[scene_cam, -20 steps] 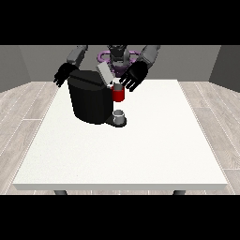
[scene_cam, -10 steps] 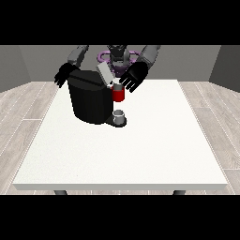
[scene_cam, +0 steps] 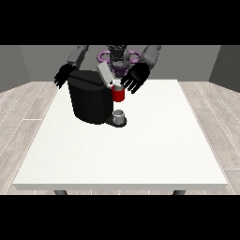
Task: Insert the coffee pod into the coffee machine and close the lid
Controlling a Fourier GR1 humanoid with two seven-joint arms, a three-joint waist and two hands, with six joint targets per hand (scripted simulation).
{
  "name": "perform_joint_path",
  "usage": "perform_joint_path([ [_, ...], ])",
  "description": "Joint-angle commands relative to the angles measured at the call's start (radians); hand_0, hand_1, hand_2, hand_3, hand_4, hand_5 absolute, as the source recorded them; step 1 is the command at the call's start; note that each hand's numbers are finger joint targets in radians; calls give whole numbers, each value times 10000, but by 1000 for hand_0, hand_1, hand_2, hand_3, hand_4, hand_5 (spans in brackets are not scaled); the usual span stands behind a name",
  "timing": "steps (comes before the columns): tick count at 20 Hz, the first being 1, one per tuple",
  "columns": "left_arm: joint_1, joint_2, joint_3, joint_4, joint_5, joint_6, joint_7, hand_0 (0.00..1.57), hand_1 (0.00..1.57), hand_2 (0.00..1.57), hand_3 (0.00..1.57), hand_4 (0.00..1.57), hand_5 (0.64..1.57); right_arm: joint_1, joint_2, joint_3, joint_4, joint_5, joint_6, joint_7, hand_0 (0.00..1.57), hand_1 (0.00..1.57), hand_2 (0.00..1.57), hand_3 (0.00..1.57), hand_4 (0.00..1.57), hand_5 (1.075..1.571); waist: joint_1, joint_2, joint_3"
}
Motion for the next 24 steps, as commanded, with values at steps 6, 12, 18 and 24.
perform_joint_path([
  [6,-130,-34,-558,-22,-548,-515,2,0,0,0,0,0,1571,69,98,-29,384,92,-119,-355,0,0,0,0,465,1571,111,-99,-5],
  [12,335,-54,-596,-41,-606,-741,-266,0,0,0,0,0,1571,191,-115,-176,613,68,-95,-67,0,0,0,0,375,1571,429,-398,-8],
  [18,489,-122,-558,-140,-647,-826,-293,0,0,0,0,0,1571,293,94,-245,633,-146,-134,-152,0,0,0,0,387,1571,592,-757,-8],
  [24,158,247,-363,-348,-619,-1168,-243,0,0,0,0,0,1571,261,-182,-550,980,-328,116,-591,0,0,0,0,363,1571,668,-836,-7],
])
